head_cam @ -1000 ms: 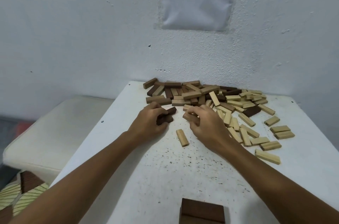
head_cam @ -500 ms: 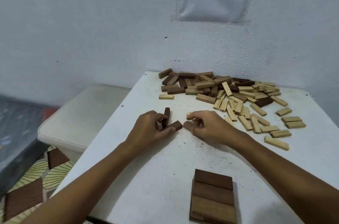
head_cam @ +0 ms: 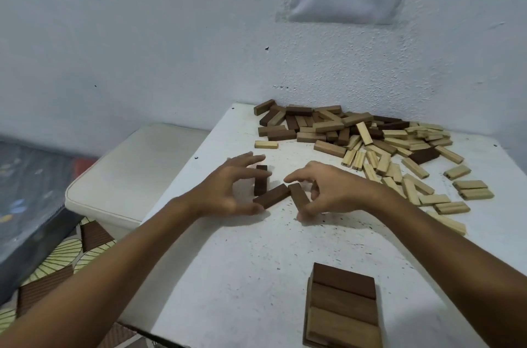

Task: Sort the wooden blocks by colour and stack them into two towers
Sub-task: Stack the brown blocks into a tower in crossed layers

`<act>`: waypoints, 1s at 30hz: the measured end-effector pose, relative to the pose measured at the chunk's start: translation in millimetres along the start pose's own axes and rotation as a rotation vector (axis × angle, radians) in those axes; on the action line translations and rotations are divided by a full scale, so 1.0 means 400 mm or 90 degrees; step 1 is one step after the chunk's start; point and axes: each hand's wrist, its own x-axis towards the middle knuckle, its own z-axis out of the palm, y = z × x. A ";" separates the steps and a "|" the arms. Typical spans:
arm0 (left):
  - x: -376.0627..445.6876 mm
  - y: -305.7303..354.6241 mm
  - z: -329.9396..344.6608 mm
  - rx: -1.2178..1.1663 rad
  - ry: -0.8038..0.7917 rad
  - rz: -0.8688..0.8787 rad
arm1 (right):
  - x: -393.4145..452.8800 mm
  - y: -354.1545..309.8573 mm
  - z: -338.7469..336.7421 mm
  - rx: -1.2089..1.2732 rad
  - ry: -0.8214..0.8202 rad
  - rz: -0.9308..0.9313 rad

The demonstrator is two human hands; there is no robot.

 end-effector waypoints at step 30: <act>0.008 0.037 0.056 -0.125 0.014 -0.052 | 0.007 0.021 0.042 0.086 0.069 -0.027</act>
